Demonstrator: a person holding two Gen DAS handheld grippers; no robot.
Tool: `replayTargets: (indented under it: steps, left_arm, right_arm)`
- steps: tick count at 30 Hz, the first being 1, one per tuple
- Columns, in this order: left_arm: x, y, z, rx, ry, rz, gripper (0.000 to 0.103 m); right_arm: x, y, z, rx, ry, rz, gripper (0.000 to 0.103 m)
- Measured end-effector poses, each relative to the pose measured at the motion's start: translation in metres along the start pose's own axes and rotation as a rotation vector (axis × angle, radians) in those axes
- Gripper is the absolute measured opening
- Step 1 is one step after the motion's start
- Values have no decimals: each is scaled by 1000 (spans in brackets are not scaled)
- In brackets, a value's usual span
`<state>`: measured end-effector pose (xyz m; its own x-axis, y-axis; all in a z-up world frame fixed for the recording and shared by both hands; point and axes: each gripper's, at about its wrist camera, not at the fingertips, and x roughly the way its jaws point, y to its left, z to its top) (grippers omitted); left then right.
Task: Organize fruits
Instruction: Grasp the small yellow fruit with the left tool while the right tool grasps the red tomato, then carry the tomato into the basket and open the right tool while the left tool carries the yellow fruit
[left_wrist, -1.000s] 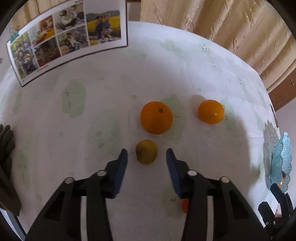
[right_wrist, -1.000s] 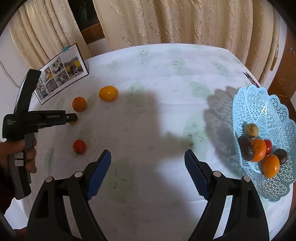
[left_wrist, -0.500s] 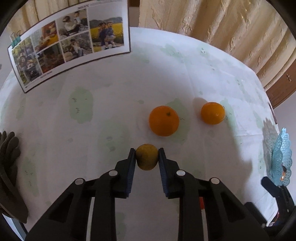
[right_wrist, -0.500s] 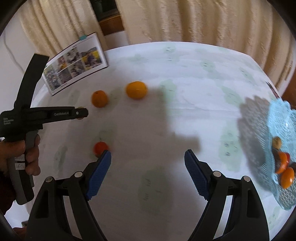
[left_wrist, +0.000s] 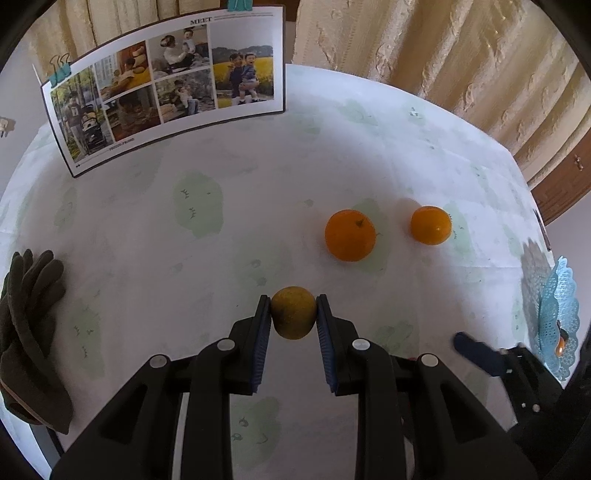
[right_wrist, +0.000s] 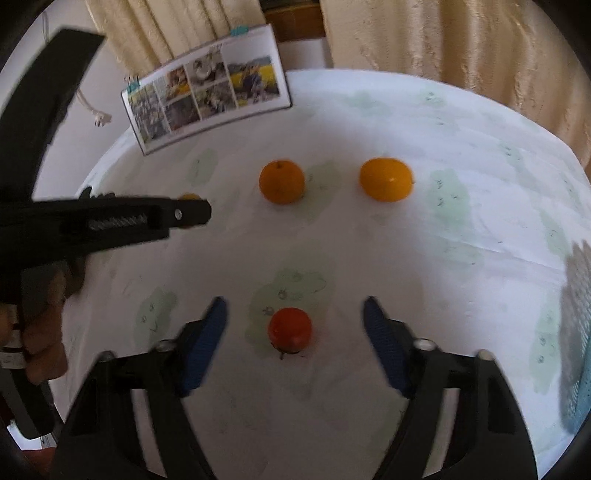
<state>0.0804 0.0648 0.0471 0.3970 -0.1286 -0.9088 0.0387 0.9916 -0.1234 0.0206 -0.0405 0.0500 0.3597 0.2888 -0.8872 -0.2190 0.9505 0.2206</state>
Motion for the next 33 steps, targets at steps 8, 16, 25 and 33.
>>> replayTargets:
  steps: [8,16,25,33]
  left_arm:
    - [2,-6,-1,-1,4,-6,25]
    - [-2,-29,-1,29,-6,-21,25]
    - [-7,-60,-5,65,-13,-30,25]
    - [-14,-83,-8,88,-29,-37,25]
  right_arm:
    - [-8,-9,-8,13,9,10,27]
    - [-44,-42,-16,88,-48,-13,27]
    - [-71,-75,-28,151,-93,-51,27]
    - [-96,-97,-39,186,-129,-81,27]
